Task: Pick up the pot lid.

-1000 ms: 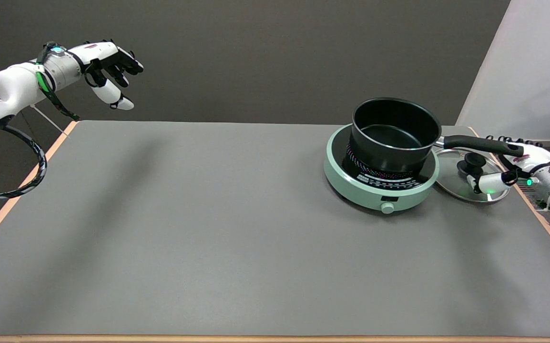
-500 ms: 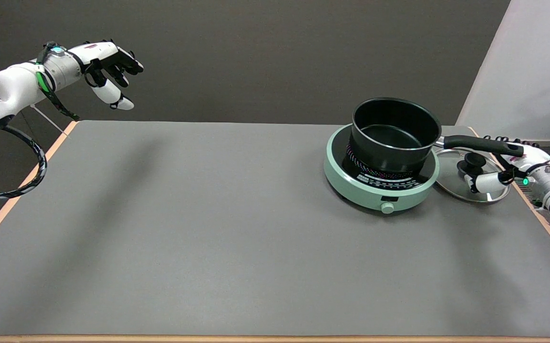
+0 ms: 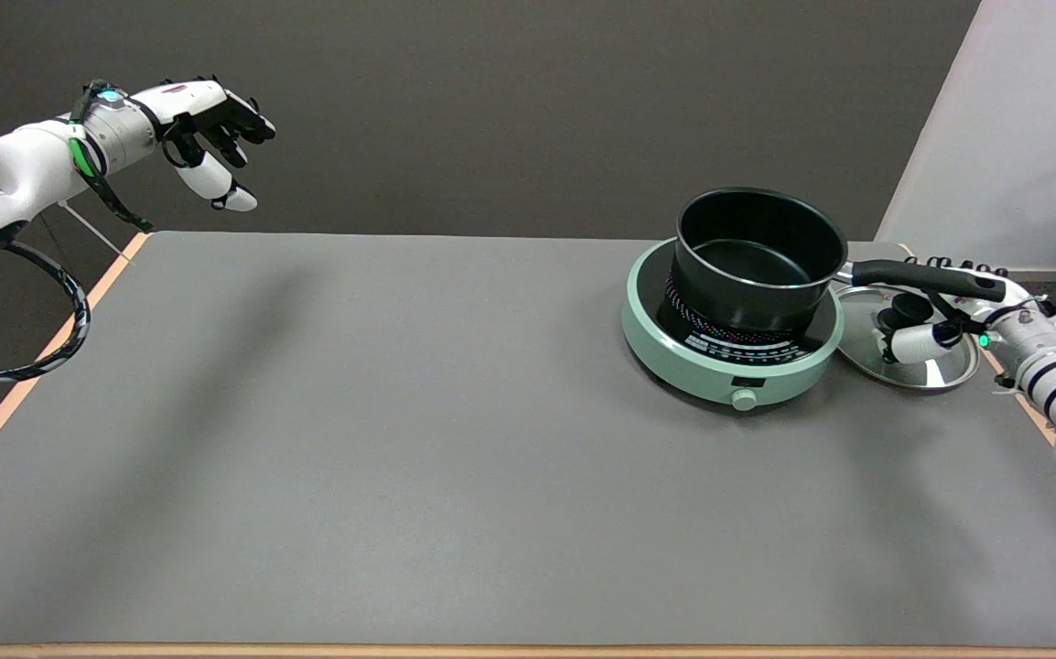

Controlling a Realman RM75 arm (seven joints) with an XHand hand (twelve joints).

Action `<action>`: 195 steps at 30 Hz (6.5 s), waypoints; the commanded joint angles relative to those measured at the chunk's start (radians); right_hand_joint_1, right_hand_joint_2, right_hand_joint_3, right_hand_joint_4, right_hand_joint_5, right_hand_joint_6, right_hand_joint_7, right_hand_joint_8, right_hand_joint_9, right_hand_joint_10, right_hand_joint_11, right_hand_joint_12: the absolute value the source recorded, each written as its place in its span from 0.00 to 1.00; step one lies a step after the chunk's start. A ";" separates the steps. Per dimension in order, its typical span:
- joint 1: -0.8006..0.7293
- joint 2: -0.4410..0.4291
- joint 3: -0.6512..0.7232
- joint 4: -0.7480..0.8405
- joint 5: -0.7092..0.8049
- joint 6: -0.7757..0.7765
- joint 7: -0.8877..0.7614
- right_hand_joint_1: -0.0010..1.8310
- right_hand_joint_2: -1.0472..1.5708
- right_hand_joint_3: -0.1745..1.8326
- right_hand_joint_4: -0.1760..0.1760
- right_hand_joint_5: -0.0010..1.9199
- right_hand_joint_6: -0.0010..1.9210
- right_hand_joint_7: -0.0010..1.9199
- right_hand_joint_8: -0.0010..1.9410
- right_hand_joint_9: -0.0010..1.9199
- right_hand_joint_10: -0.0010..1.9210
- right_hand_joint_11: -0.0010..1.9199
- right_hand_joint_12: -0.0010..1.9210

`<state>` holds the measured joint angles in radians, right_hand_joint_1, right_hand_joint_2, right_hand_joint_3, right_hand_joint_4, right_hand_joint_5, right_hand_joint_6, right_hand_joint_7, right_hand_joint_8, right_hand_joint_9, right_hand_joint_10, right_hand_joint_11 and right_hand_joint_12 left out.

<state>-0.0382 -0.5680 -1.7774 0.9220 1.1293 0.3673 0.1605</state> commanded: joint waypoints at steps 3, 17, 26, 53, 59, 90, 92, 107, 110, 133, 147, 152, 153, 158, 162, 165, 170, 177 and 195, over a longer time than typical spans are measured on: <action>0.069 0.005 -0.081 -0.044 0.004 0.020 -0.002 0.40 0.62 0.59 0.76 0.22 0.10 0.21 0.08 0.21 0.13 0.15 0.30; 0.046 0.023 -0.048 -0.052 0.004 0.037 -0.002 0.44 0.66 0.60 0.80 0.27 0.17 0.27 0.09 0.26 0.16 0.16 0.34; 0.046 0.029 -0.050 -0.050 -0.002 0.034 -0.002 0.44 0.66 0.60 0.81 0.27 0.18 0.28 0.09 0.26 0.16 0.16 0.35; 0.057 0.053 -0.066 -0.025 -0.005 -0.053 -0.002 0.43 0.67 0.58 0.89 0.30 0.21 0.36 0.12 0.32 0.22 0.19 0.37; 0.063 0.056 -0.068 -0.027 -0.005 -0.053 -0.002 0.43 0.67 0.58 0.89 0.30 0.21 0.36 0.12 0.33 0.22 0.19 0.38; 0.062 0.074 -0.073 -0.018 -0.005 -0.084 -0.002 0.46 0.68 0.50 0.97 0.37 0.29 0.44 0.21 0.38 0.36 0.22 0.47; 0.062 0.074 -0.076 -0.018 -0.005 -0.086 -0.002 0.46 0.68 0.51 0.97 0.37 0.30 0.44 0.23 0.38 0.38 0.22 0.48; 0.067 0.074 -0.083 -0.014 -0.005 -0.086 -0.002 0.73 0.79 0.26 1.00 0.33 0.52 0.43 0.68 0.37 0.66 0.13 0.80; 0.067 0.074 -0.084 -0.014 -0.005 -0.086 -0.002 0.73 0.79 0.29 1.00 0.29 0.60 0.41 0.72 0.36 0.72 0.11 0.86; 0.067 0.074 -0.086 -0.010 -0.005 -0.086 -0.002 0.70 0.78 0.46 1.00 0.20 0.71 0.33 0.92 0.24 1.00 0.09 0.99; 0.058 0.078 -0.072 -0.025 -0.005 -0.078 -0.002 0.71 0.77 0.48 1.00 0.21 0.72 0.33 0.93 0.25 1.00 0.13 0.99; 0.053 0.093 -0.070 -0.038 -0.005 -0.076 -0.002 0.71 0.76 0.49 1.00 0.21 0.72 0.34 0.93 0.26 1.00 0.15 0.99; 0.050 0.100 -0.065 -0.040 -0.005 -0.076 -0.002 0.71 0.76 0.49 1.00 0.21 0.72 0.34 0.93 0.26 1.00 0.15 0.99; 0.038 0.130 -0.046 -0.044 -0.005 -0.076 -0.002 0.71 0.76 0.50 1.00 0.21 0.73 0.34 0.93 0.27 1.00 0.16 0.99; 0.035 0.147 -0.038 -0.054 -0.005 -0.075 -0.002 0.71 0.76 0.50 1.00 0.21 0.73 0.35 0.92 0.28 1.00 0.17 0.98; 0.035 0.154 -0.037 -0.064 -0.005 -0.075 -0.002 0.71 0.76 0.50 1.00 0.21 0.73 0.35 0.92 0.28 1.00 0.18 0.98; 0.035 0.155 -0.037 -0.090 -0.005 -0.075 -0.002 0.71 0.76 0.50 1.00 0.21 0.74 0.35 0.93 0.28 1.00 0.18 0.98; 0.035 0.155 -0.036 -0.119 -0.005 -0.070 -0.002 0.71 0.75 0.51 1.00 0.21 0.74 0.35 0.93 0.28 1.00 0.18 0.98; 0.036 0.167 0.071 -0.153 -0.033 -0.061 -0.013 0.71 0.75 0.52 1.00 0.22 0.75 0.35 0.92 0.30 1.00 0.19 0.98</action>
<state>-0.0019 -0.4115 -1.7996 0.8116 1.1244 0.3018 0.1542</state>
